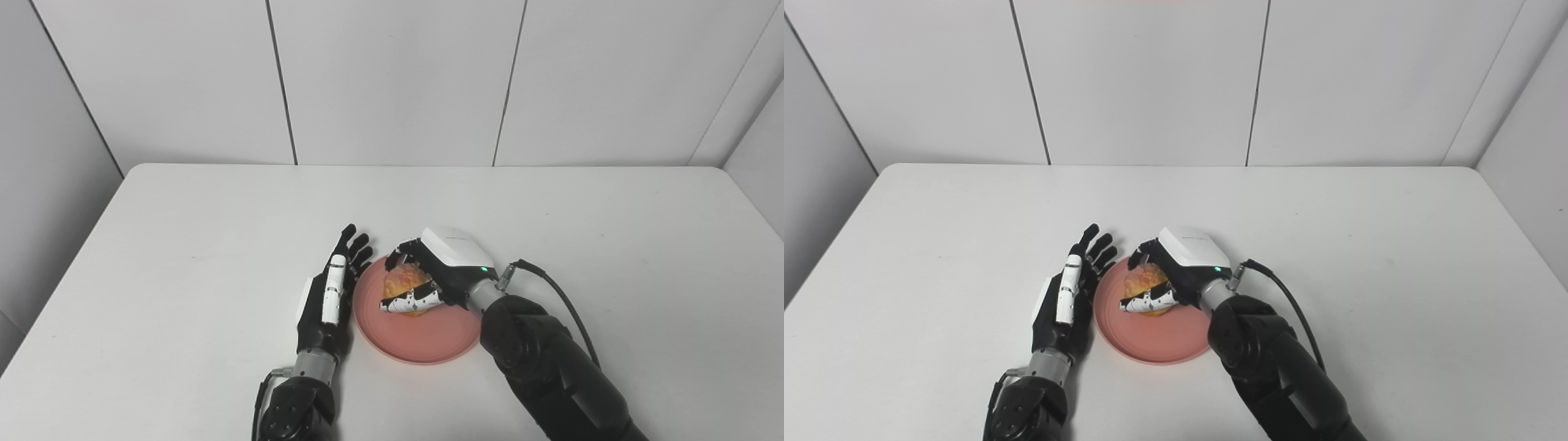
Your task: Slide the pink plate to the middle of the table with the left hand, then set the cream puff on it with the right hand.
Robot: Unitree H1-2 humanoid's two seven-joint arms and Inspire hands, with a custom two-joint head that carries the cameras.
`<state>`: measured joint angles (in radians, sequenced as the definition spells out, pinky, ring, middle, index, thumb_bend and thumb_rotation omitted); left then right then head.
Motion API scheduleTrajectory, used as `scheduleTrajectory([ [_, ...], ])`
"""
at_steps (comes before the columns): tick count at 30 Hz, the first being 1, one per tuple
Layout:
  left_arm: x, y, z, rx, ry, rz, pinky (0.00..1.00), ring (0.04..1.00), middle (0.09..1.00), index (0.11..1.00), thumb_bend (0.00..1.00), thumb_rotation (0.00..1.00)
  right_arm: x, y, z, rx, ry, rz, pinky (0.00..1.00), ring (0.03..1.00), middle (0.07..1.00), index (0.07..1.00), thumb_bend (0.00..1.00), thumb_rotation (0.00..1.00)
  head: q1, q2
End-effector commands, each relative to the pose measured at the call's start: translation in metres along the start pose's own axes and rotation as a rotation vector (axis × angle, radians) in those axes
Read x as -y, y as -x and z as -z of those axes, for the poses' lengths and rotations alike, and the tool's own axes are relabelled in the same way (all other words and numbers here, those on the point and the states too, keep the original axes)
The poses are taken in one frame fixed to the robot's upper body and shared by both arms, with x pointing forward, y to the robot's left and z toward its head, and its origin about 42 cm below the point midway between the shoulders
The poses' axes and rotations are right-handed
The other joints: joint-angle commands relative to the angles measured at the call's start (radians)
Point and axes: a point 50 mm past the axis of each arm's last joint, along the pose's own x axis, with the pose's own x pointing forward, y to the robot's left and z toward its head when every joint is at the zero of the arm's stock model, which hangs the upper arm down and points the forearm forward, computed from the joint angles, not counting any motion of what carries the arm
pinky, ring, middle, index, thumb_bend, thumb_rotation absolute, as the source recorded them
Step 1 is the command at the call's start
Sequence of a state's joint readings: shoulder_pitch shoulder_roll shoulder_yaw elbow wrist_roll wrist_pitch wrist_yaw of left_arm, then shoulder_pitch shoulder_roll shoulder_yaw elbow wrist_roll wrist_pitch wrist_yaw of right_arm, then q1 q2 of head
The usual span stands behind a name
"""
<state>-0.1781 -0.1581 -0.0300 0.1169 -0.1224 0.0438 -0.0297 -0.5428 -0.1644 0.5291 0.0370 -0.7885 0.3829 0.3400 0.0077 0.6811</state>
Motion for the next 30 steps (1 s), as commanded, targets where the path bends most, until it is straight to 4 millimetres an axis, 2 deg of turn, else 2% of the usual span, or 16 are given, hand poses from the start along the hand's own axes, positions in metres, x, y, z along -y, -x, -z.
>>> scheduleTrajectory([
  [1,-0.004,0.016,0.032,-0.151,0.011,-0.043,0.92,0.927,0.931,0.933,0.41,1.00,0.006,-0.004,-0.007,0.034,0.024,0.019,0.42,0.534,0.602,0.641,0.36,0.35,0.002,0.001],
  [3,-0.003,0.016,0.031,-0.152,0.016,-0.042,0.92,0.928,0.934,0.937,0.41,1.00,0.001,-0.005,-0.005,0.020,0.024,0.004,0.42,0.536,0.603,0.643,0.36,0.35,0.002,0.004],
  [7,-0.002,0.016,0.030,-0.153,0.022,-0.039,0.93,0.929,0.940,0.941,0.41,1.00,-0.006,-0.007,-0.001,0.007,0.021,-0.013,0.34,0.435,0.507,0.571,0.37,0.29,0.005,0.010],
  [9,-0.002,0.016,0.030,-0.152,0.027,-0.038,0.93,0.931,0.939,0.942,0.41,1.00,-0.008,-0.007,0.001,-0.001,0.023,-0.022,0.36,0.471,0.544,0.599,0.37,0.29,0.006,0.011],
  [12,-0.002,0.016,0.030,-0.152,0.024,-0.038,0.93,0.931,0.936,0.941,0.41,1.00,-0.011,-0.006,0.003,-0.013,0.033,-0.031,0.34,0.430,0.510,0.586,0.37,0.28,0.004,0.013],
  [16,-0.003,0.015,0.030,-0.150,0.024,-0.040,0.93,0.927,0.932,0.933,0.41,1.00,-0.013,-0.004,0.003,-0.012,0.099,-0.032,0.35,0.459,0.562,0.649,0.37,0.33,0.003,0.012],
  [17,-0.003,0.015,0.030,-0.149,0.022,-0.040,0.93,0.925,0.929,0.929,0.40,1.00,-0.013,-0.003,0.003,-0.008,0.120,-0.033,0.33,0.434,0.537,0.664,0.39,0.32,0.003,0.012],
  [19,-0.003,0.016,0.029,-0.148,0.018,-0.039,0.92,0.925,0.929,0.928,0.40,1.00,-0.010,0.000,0.001,0.002,0.149,-0.036,0.24,0.334,0.442,0.596,0.46,0.26,0.003,0.012],
  [20,-0.003,0.016,0.029,-0.149,0.019,-0.039,0.92,0.927,0.930,0.929,0.40,1.00,-0.009,0.001,0.001,0.005,0.160,-0.038,0.21,0.303,0.413,0.526,0.49,0.19,0.003,0.012],
  [21,-0.003,0.016,0.029,-0.150,0.021,-0.042,0.92,0.927,0.930,0.929,0.40,1.00,-0.008,0.002,0.000,0.008,0.175,-0.038,0.21,0.300,0.411,0.519,0.49,0.18,0.002,0.015],
  [22,-0.002,0.015,0.029,-0.150,0.024,-0.042,0.92,0.928,0.931,0.929,0.40,1.00,-0.006,0.003,0.000,0.010,0.191,-0.040,0.21,0.312,0.422,0.505,0.50,0.17,0.002,0.015],
  [26,-0.003,0.015,0.029,-0.148,0.024,-0.039,0.92,0.932,0.940,0.934,0.41,1.00,0.001,0.007,-0.003,0.002,0.237,-0.056,0.29,0.430,0.594,0.495,0.51,0.17,0.002,0.015],
  [27,-0.003,0.015,0.029,-0.149,0.022,-0.039,0.91,0.932,0.940,0.933,0.41,1.00,0.003,0.008,-0.004,-0.002,0.256,-0.062,0.30,0.448,0.625,0.540,0.53,0.23,0.001,0.015],
  [28,-0.003,0.015,0.029,-0.149,0.021,-0.040,0.91,0.932,0.941,0.933,0.41,1.00,0.005,0.009,-0.005,-0.006,0.267,-0.065,0.31,0.470,0.664,0.648,0.60,0.38,0.001,0.015],
  [29,-0.003,0.015,0.029,-0.150,0.019,-0.040,0.91,0.931,0.942,0.933,0.41,1.00,0.009,0.010,-0.007,-0.009,0.281,-0.072,0.31,0.474,0.686,0.722,0.64,0.45,0.000,0.015],
  [30,-0.003,0.015,0.029,-0.151,0.017,-0.040,0.91,0.930,0.942,0.933,0.41,1.00,0.011,0.011,-0.008,-0.012,0.289,-0.076,0.31,0.474,0.689,0.732,0.65,0.46,0.000,0.015],
])
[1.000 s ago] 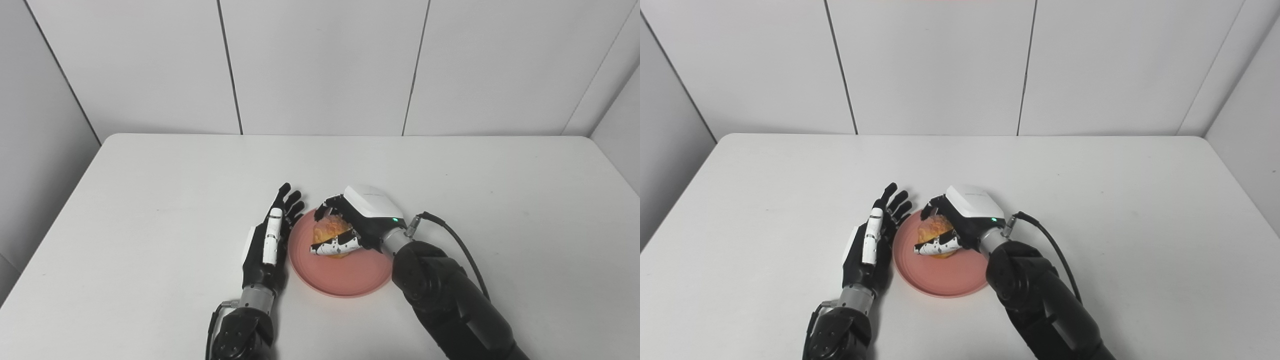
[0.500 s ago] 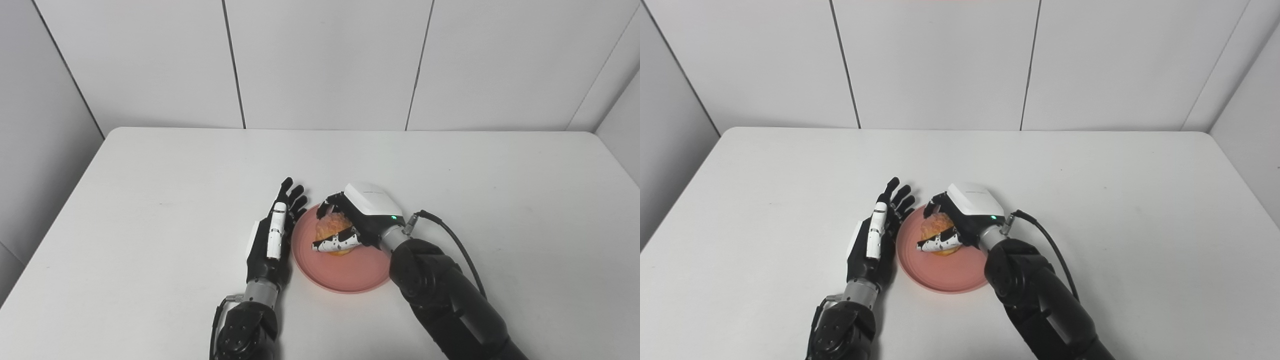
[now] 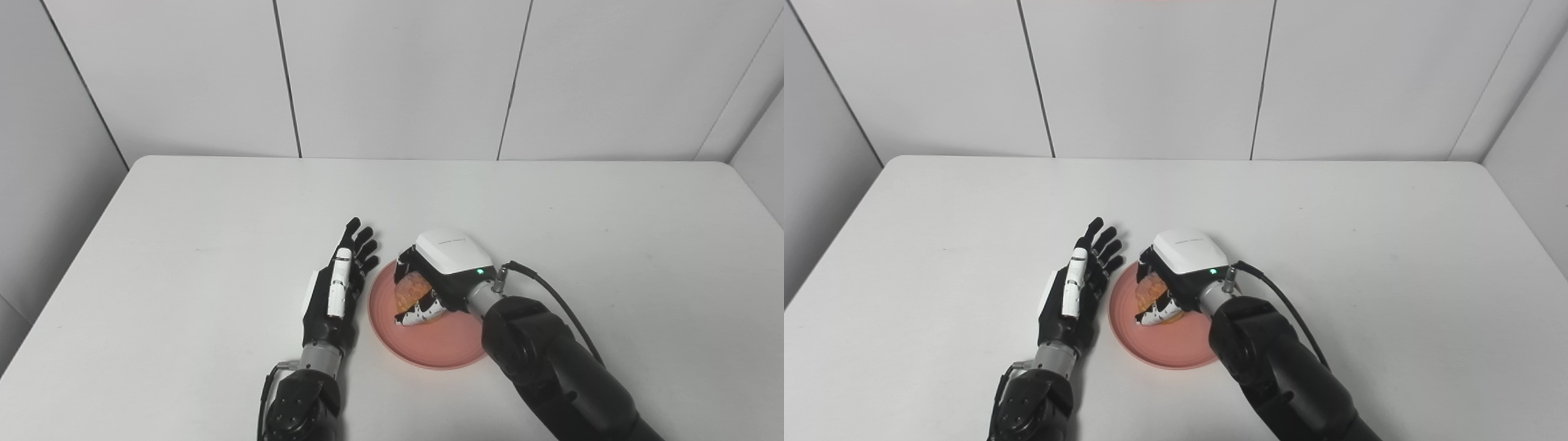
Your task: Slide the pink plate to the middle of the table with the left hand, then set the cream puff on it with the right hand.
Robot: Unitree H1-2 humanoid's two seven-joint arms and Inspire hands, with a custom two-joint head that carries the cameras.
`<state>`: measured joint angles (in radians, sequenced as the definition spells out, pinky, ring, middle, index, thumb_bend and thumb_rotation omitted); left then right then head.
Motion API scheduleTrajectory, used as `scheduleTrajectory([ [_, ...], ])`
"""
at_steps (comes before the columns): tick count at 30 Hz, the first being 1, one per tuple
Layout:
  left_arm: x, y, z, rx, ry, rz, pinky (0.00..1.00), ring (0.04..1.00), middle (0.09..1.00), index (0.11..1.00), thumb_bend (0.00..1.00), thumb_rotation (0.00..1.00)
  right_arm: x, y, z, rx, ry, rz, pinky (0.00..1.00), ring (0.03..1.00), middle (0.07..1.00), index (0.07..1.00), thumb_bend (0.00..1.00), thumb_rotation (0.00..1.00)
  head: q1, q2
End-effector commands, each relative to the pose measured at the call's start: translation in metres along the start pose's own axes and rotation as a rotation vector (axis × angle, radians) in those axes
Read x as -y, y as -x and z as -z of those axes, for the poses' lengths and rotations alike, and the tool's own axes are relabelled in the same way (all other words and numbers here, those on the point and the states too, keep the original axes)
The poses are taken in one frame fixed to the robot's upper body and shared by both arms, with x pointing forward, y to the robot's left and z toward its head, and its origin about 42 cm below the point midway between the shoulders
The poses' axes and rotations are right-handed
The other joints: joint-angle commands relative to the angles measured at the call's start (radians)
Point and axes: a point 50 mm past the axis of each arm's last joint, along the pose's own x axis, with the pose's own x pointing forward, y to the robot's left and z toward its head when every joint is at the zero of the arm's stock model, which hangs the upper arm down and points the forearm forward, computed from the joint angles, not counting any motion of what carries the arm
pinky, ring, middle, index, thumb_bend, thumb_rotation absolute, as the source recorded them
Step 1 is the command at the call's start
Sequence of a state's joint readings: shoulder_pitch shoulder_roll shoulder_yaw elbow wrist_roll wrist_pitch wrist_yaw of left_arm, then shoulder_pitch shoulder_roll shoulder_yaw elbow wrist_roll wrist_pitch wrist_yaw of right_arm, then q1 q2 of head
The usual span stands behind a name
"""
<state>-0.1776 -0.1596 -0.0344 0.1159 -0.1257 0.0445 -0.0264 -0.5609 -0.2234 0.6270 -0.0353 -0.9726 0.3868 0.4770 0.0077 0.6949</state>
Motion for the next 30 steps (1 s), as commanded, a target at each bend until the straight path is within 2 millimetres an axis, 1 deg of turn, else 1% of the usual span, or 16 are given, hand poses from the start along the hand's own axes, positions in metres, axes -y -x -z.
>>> scheduleTrajectory([
  [1,-0.005,0.015,0.029,-0.151,0.013,-0.041,0.91,0.930,0.942,0.932,0.41,1.00,0.013,0.003,0.002,-0.019,0.036,-0.017,0.31,0.473,0.694,0.751,0.66,0.48,-0.002,0.001],
  [3,-0.005,0.015,0.029,-0.153,0.011,-0.042,0.91,0.926,0.940,0.931,0.41,1.00,0.020,0.006,0.000,-0.021,0.039,-0.015,0.31,0.476,0.711,0.765,0.67,0.50,-0.004,0.001],
  [7,-0.006,0.015,0.030,-0.154,0.007,-0.041,0.90,0.921,0.937,0.930,0.42,1.00,0.033,0.011,-0.002,-0.019,0.046,0.000,0.33,0.509,0.777,0.786,0.69,0.57,-0.008,-0.002],
  [9,-0.006,0.015,0.030,-0.153,0.009,-0.040,0.90,0.917,0.931,0.922,0.43,1.00,0.038,0.013,-0.003,-0.018,0.045,0.008,0.33,0.511,0.791,0.790,0.71,0.58,-0.008,-0.003],
  [16,-0.005,0.013,0.031,-0.148,0.022,-0.044,0.90,0.913,0.919,0.912,0.42,1.00,0.050,0.021,-0.002,-0.007,0.041,0.037,0.30,0.478,0.797,0.815,0.78,0.67,-0.009,-0.006],
  [18,-0.005,0.013,0.031,-0.147,0.023,-0.045,0.90,0.912,0.918,0.912,0.42,1.00,0.052,0.023,-0.002,-0.007,0.041,0.041,0.30,0.477,0.798,0.819,0.78,0.68,-0.009,-0.007],
  [21,-0.005,0.013,0.031,-0.148,0.021,-0.048,0.90,0.914,0.919,0.915,0.42,1.00,0.055,0.026,-0.001,0.001,0.036,0.061,0.28,0.449,0.788,0.831,0.79,0.71,-0.011,-0.007],
  [24,-0.006,0.013,0.031,-0.149,0.017,-0.048,0.90,0.910,0.915,0.909,0.41,1.00,0.061,0.031,0.000,0.016,0.020,0.114,0.28,0.442,0.774,0.849,0.80,0.73,-0.014,-0.008],
  [27,-0.009,0.013,0.031,-0.154,0.018,-0.049,0.90,0.913,0.917,0.912,0.42,1.00,0.068,0.038,0.002,0.025,-0.004,0.172,0.29,0.459,0.770,0.864,0.81,0.75,-0.020,-0.009],
  [28,-0.010,0.013,0.031,-0.156,0.017,-0.050,0.91,0.920,0.925,0.922,0.42,1.00,0.070,0.040,0.002,0.028,-0.009,0.191,0.30,0.487,0.780,0.868,0.81,0.78,-0.021,-0.009],
  [29,-0.011,0.013,0.032,-0.157,0.017,-0.050,0.91,0.922,0.928,0.925,0.42,1.00,0.074,0.043,0.003,0.029,-0.018,0.213,0.31,0.496,0.784,0.870,0.81,0.79,-0.022,-0.010],
  [30,-0.012,0.013,0.032,-0.158,0.017,-0.050,0.92,0.923,0.928,0.926,0.42,1.00,0.075,0.045,0.004,0.030,-0.025,0.228,0.33,0.530,0.793,0.868,0.81,0.81,-0.023,-0.011],
])
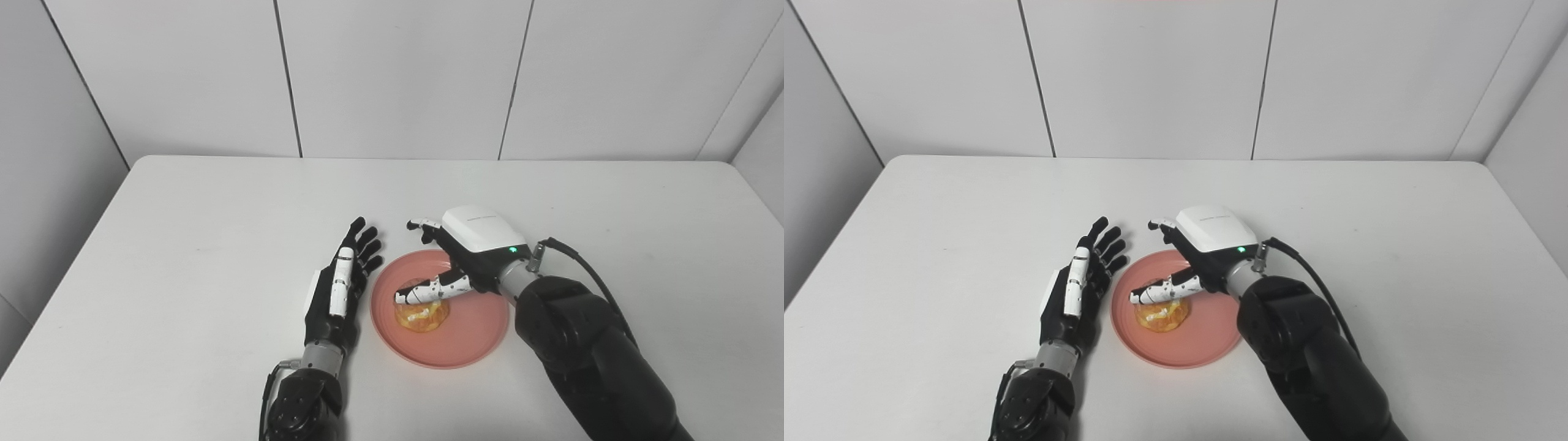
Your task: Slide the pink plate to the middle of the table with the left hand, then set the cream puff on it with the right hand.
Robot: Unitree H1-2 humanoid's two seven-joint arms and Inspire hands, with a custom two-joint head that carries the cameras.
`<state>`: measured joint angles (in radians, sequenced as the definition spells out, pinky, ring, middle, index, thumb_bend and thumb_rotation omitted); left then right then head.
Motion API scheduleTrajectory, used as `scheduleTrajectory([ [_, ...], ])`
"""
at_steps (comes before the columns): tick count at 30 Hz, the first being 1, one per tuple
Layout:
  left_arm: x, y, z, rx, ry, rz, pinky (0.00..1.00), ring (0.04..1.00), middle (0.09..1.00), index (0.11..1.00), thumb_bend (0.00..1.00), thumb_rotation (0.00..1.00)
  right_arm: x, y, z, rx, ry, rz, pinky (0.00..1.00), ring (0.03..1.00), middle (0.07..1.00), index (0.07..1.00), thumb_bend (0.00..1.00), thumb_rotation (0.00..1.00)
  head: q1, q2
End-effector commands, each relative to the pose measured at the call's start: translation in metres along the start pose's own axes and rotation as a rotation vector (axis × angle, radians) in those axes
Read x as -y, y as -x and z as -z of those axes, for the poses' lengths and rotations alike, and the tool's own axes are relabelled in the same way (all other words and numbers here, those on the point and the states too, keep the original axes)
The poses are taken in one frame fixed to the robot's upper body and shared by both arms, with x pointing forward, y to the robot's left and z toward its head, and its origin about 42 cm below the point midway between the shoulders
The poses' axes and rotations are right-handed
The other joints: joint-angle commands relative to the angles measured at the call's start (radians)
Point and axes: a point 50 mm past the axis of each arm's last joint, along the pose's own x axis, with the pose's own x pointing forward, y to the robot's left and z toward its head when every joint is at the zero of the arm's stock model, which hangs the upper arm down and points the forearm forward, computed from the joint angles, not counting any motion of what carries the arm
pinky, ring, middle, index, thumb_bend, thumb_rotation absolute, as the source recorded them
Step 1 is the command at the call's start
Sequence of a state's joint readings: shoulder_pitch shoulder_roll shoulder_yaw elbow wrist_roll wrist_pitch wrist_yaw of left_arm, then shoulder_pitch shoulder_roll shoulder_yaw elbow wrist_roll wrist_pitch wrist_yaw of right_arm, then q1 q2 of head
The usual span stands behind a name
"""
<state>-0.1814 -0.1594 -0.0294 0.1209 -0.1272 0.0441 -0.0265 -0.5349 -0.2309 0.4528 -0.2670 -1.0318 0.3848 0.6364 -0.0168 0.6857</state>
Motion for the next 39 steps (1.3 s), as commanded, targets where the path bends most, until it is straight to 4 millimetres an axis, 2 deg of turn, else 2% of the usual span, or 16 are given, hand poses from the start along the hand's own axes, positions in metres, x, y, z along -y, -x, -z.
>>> scheduleTrajectory([
  [1,-0.012,0.014,0.032,-0.157,0.014,-0.048,0.92,0.923,0.927,0.926,0.42,1.00,0.025,0.006,-0.007,0.046,0.008,0.126,0.33,0.538,0.792,0.869,0.81,0.82,-0.002,-0.001],
  [5,-0.015,0.016,0.032,-0.158,0.010,-0.050,0.92,0.924,0.927,0.927,0.42,1.00,0.036,0.017,0.001,0.042,-0.033,0.221,0.31,0.499,0.769,0.877,0.80,0.85,-0.007,-0.002],
  [8,-0.018,0.017,0.031,-0.153,0.002,-0.049,0.92,0.923,0.926,0.924,0.42,1.00,0.035,0.024,0.016,0.045,-0.121,0.292,0.35,0.547,0.769,0.877,0.81,0.85,-0.010,-0.002],
  [9,-0.019,0.017,0.031,-0.151,-0.001,-0.050,0.91,0.922,0.925,0.922,0.42,1.00,0.034,0.026,0.022,0.045,-0.163,0.319,0.42,0.612,0.786,0.877,0.81,0.84,-0.011,-0.003],
  [12,-0.021,0.018,0.030,-0.147,-0.006,-0.053,0.92,0.924,0.927,0.923,0.42,1.00,0.028,0.032,0.036,0.052,-0.264,0.385,0.49,0.668,0.794,0.883,0.80,0.85,-0.010,-0.004],
  [16,-0.028,0.022,0.030,-0.136,-0.017,-0.068,0.92,0.922,0.926,0.917,0.43,1.00,-0.002,0.049,0.055,0.003,-0.546,0.512,0.61,0.747,0.816,0.902,0.82,0.87,-0.010,-0.002],
  [19,-0.032,0.025,0.029,-0.129,-0.022,-0.071,0.92,0.924,0.928,0.918,0.43,1.00,-0.024,0.058,0.065,-0.034,-0.618,0.518,0.79,0.871,0.922,0.973,0.81,0.96,-0.009,-0.002],
  [23,-0.037,0.031,0.029,-0.121,-0.032,-0.073,0.93,0.930,0.932,0.928,0.44,1.00,-0.053,0.068,0.073,-0.062,-0.706,0.491,0.88,0.966,0.992,0.998,0.80,1.00,-0.003,0.001],
  [27,-0.043,0.039,0.028,-0.116,-0.041,-0.081,0.94,0.945,0.943,0.941,0.44,1.00,-0.085,0.073,0.078,-0.062,-0.795,0.450,0.98,0.998,1.000,1.000,0.85,1.00,0.001,0.001],
  [31,-0.048,0.048,0.028,-0.107,-0.054,-0.076,0.97,0.964,0.959,0.956,0.45,1.00,-0.113,0.079,0.085,-0.054,-0.917,0.406,1.00,1.000,1.000,1.000,0.81,1.00,0.013,0.007],
  [34,-0.050,0.054,0.027,-0.101,-0.059,-0.076,0.97,0.963,0.965,0.963,0.44,1.00,-0.126,0.080,0.087,-0.046,-1.022,0.379,1.00,1.000,1.000,1.000,0.74,1.00,0.021,0.012],
  [39,-0.055,0.058,0.025,-0.087,-0.085,-0.073,0.99,0.982,0.981,0.978,0.43,1.00,-0.148,0.077,0.091,-0.043,-1.165,0.338,1.00,1.000,1.000,1.000,0.53,1.00,0.033,0.015],
])
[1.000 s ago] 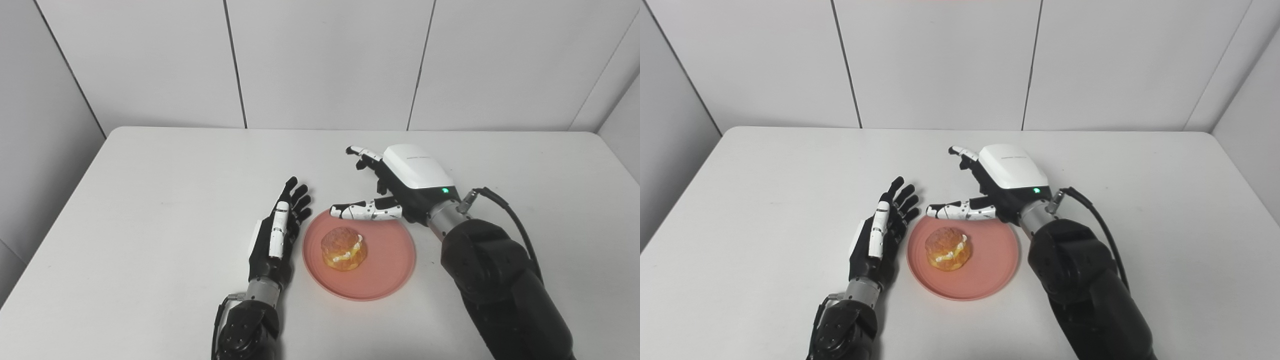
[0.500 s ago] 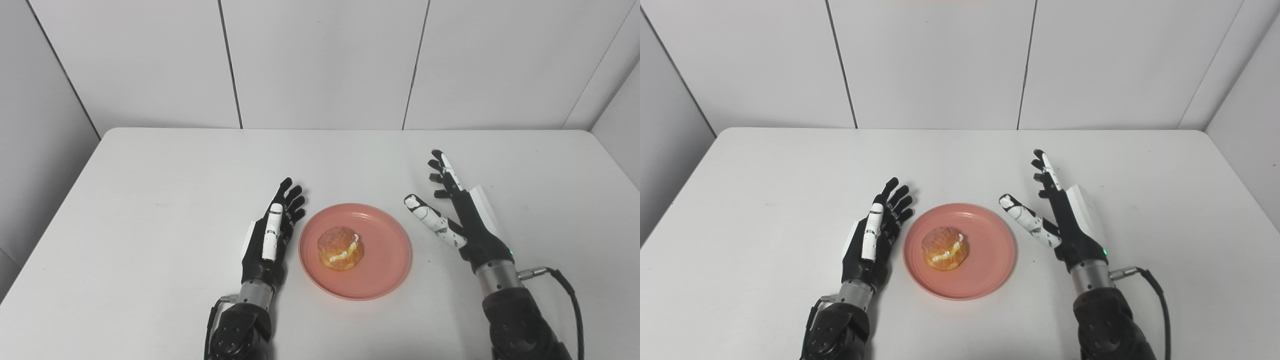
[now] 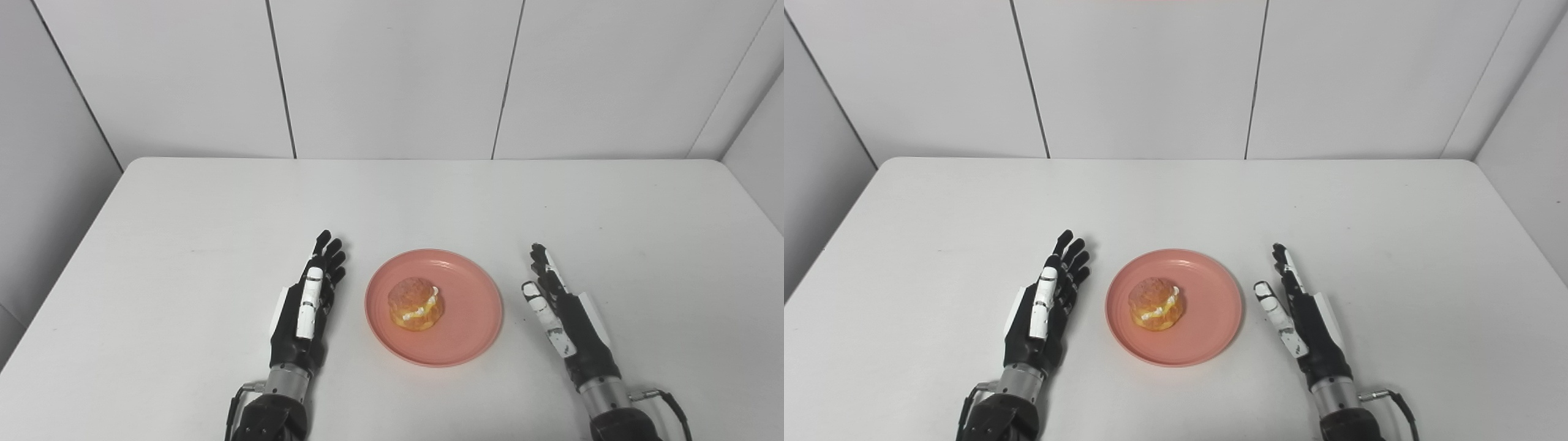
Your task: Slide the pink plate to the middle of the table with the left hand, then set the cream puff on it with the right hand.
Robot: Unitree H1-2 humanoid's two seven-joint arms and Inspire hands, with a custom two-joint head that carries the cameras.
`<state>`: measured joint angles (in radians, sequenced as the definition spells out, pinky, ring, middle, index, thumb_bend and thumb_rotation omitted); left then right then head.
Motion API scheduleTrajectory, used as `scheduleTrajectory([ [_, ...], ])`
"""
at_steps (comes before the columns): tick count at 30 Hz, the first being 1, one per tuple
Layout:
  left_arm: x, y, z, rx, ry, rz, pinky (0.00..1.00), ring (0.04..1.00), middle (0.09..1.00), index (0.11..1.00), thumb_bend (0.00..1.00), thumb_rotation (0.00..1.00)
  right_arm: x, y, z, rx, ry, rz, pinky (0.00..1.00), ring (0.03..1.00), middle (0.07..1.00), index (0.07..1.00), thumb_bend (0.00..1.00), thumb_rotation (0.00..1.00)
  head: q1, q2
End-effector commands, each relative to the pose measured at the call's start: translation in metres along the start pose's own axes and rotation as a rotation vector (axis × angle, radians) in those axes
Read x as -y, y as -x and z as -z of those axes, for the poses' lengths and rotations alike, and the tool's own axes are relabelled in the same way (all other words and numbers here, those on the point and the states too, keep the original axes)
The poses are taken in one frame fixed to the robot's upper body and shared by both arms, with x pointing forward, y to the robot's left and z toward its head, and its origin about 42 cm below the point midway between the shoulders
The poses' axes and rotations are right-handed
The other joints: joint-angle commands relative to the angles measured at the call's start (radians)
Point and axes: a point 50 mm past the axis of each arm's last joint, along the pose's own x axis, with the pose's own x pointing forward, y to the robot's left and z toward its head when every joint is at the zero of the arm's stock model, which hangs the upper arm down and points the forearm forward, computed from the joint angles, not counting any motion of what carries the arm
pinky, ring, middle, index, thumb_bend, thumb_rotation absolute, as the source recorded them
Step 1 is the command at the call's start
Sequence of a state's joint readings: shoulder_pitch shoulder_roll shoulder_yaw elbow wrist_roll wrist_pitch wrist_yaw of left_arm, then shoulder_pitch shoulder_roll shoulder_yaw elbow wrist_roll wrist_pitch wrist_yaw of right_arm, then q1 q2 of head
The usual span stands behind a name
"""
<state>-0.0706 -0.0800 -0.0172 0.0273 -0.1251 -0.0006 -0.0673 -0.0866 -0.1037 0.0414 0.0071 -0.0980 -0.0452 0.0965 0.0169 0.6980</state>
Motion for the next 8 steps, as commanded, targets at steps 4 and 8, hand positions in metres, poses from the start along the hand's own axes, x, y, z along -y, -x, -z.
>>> scheduleTrajectory([
  [4,-0.020,0.020,0.028,-0.121,-0.027,-0.039,1.00,0.984,0.986,0.982,0.43,1.00,-0.010,-0.004,0.011,-0.010,-0.085,-0.059,1.00,1.000,1.000,1.000,0.46,1.00,0.002,0.006],
  [8,-0.023,0.018,0.029,-0.122,-0.037,-0.032,1.00,0.985,0.989,0.981,0.44,1.00,-0.012,-0.003,0.021,-0.020,-0.154,-0.072,1.00,1.000,1.000,1.000,0.33,1.00,0.007,0.006],
])
